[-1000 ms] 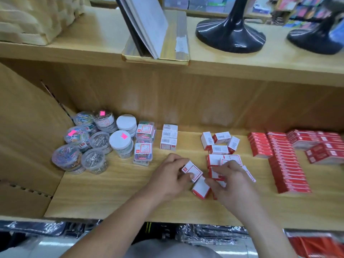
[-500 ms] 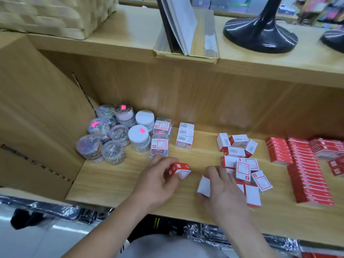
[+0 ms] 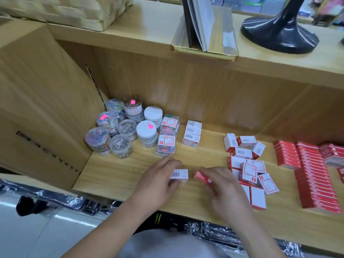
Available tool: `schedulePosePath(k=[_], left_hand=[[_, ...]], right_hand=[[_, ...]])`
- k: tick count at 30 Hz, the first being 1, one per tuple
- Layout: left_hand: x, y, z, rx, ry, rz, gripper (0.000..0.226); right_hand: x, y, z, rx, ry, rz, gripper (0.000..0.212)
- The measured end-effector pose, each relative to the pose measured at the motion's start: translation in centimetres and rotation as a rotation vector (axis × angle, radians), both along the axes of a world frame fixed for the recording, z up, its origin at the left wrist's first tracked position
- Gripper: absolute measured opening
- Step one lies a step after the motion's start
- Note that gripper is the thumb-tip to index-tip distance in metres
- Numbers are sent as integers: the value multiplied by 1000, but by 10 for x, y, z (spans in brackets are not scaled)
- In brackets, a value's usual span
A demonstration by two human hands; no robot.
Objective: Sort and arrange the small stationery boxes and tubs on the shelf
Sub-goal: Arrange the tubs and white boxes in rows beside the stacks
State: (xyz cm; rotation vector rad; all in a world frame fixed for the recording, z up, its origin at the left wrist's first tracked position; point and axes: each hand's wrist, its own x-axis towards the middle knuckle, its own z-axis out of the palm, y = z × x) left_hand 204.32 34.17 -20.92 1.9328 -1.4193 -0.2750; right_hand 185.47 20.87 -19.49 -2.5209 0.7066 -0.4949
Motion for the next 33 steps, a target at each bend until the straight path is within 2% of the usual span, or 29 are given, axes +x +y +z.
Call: schedulePosePath(k=[4,7,9,13,15,20,25,29,31,33], left_hand=[[5,12,-21,-54,162,79,41],[5,13,-23,-77,305,120,39],[5,11,-23,-75,354,141,37],[1,10,-24,-54,466,192,35],[1,11,-25,-46,498,204,37],[6,15,-27,-23,611,172,35],[8,14,-17,-47,745,163,32],[12,18,-17,8,744,46,32],[10,17,-20,38,664,51,35],[5,14,-23,21,509,71,36]], right_hand=[[-6,3,1,128,8,-135,49],[-6,7,-4,186,-48,-87,21],[-7,10,-9,167,-47,-92,25],[-13,10,-10,276,-23,-181,65],[-12,7,-7,300,15,-159,73],[-7,-3,0,308,153,-99,50],[9,-4,-2,344,84,-205,38],[26,-2,-7,336,-35,-264,42],[29,-1,-8,394,-64,-240,44],[28,1,-8,510,-104,-194,48]])
